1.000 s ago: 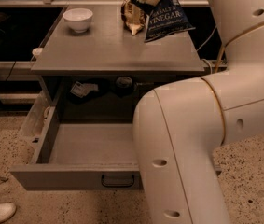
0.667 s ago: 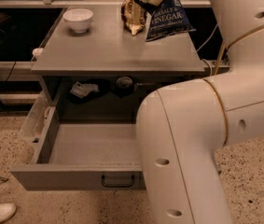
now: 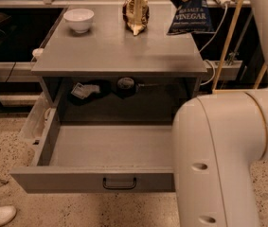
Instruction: Pick blue chip bag from top drawer and place on counter
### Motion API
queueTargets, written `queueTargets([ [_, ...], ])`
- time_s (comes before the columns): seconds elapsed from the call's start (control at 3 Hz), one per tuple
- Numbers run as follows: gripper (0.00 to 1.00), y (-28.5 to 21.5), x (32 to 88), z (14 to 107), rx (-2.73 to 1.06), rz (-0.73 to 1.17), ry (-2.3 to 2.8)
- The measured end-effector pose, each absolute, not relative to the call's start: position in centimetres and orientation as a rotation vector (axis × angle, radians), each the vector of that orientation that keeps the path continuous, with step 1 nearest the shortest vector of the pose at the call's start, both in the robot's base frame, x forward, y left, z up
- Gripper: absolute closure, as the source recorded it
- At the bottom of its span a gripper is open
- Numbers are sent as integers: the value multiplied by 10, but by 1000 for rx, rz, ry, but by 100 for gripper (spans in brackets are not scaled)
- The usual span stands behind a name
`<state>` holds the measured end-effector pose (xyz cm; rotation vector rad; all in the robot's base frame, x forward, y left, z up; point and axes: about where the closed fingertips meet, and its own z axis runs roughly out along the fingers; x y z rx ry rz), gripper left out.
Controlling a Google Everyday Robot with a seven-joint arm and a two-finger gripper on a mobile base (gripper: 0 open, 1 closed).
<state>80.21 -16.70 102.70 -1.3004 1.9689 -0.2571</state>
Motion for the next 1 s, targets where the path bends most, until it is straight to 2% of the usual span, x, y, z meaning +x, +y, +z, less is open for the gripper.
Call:
queueTargets([
  [0.33, 100, -203, 806, 1001, -1238, -198, 1995],
  [0.67, 100, -203, 806, 1000, -1239, -198, 1995],
  [1.0, 100, -189, 809, 967, -1248, -81, 2023],
])
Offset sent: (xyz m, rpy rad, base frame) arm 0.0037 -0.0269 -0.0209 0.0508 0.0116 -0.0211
